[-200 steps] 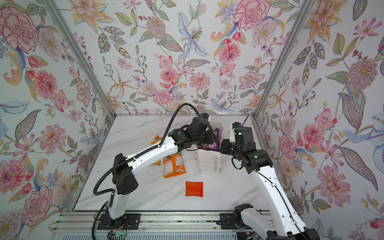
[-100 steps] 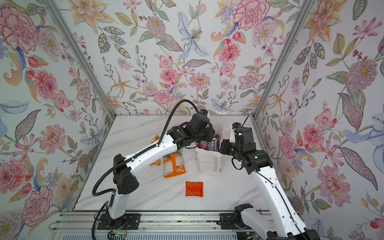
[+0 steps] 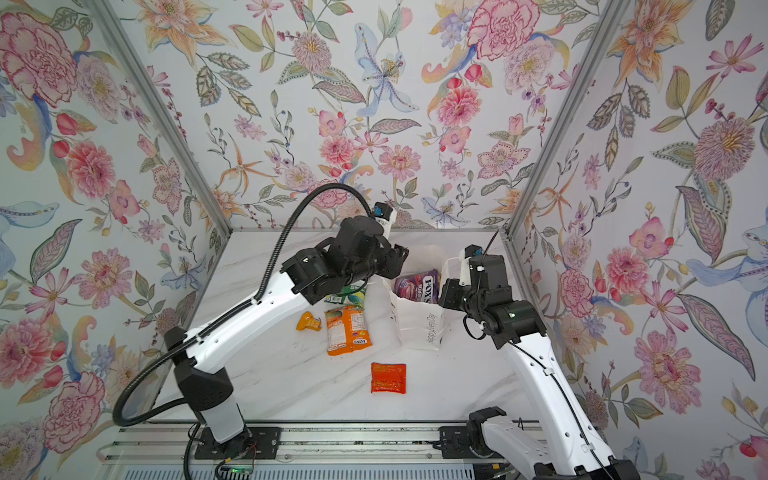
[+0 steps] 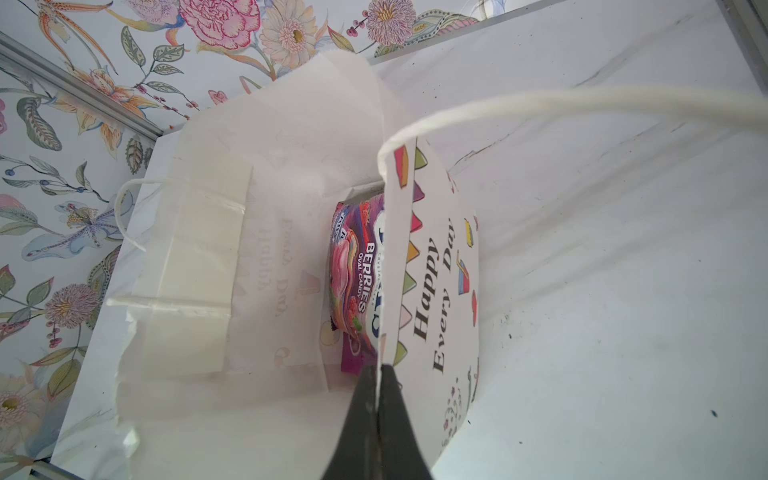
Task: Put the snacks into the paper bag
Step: 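Lower the Fox's candy bag into the paper bag and open the left gripper, then move the left gripper back over the orange Fox's Fruits bag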
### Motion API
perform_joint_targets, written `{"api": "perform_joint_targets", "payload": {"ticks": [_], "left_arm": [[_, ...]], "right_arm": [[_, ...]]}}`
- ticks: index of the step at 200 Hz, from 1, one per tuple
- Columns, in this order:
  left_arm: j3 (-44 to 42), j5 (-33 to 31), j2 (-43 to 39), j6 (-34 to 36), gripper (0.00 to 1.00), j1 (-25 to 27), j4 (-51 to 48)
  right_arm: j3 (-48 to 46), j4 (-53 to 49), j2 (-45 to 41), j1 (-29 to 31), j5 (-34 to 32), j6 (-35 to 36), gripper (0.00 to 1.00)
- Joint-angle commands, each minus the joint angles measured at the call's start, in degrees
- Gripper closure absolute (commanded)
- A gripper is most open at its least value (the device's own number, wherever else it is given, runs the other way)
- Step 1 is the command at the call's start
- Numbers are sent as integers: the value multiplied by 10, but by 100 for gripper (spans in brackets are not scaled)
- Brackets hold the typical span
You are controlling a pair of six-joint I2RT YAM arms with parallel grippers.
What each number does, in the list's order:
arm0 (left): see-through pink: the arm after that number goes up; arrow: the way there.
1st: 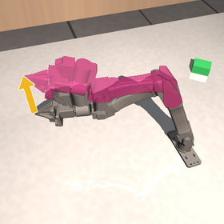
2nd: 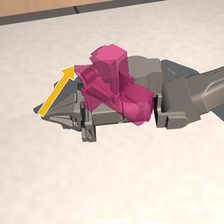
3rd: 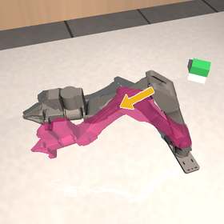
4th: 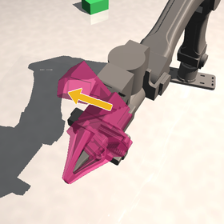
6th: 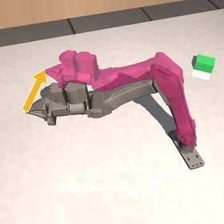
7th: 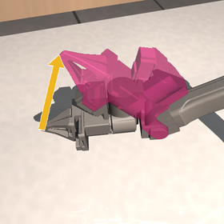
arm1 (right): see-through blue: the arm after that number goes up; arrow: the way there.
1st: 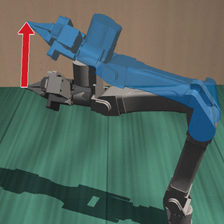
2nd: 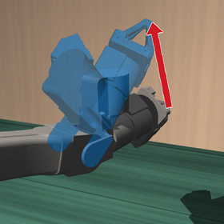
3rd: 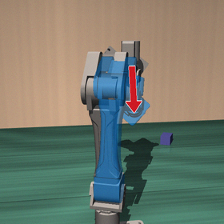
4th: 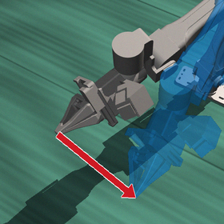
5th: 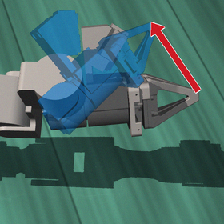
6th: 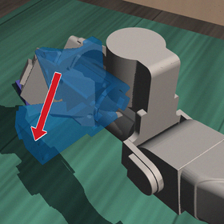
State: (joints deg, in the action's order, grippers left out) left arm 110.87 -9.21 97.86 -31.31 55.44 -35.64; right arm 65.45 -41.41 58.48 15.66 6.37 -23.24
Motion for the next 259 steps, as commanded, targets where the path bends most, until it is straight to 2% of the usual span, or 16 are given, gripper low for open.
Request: {"api": "perform_joint_targets", "payload": {"ticks": [1, 48, 82, 129, 150, 172, 194, 259], "left_arm": [[-85, -58, -67, 47, 44, 5, 1], [-308, -152, -259, 73, 34, 1, 49], [-412, -165, -303, 70, 30, -16, 30], [-485, -140, -261, 45, 22, -27, 32], [-497, -152, -234, 49, 18, -29, 36], [-505, -135, -194, 62, 16, -31, 49], [-503, -150, -157, 48, 14, -31, 35], [-538, -102, -103, 53, 9, -31, 77]], "right_arm": [[6, 11, -13, -5, -12, 5, 100], [7, 11, -5, -7, -14, 4, 100], [2, 10, -7, -8, -16, 8, 100], [0, 11, -7, -8, -15, 6, 100], [-1, 11, -8, -8, -15, 6, 100], [-3, 11, -10, -9, -15, 7, 100], [-6, 11, -15, -11, -14, 8, 100], [-4, 11, -10, -13, -10, 9, 100]]}}
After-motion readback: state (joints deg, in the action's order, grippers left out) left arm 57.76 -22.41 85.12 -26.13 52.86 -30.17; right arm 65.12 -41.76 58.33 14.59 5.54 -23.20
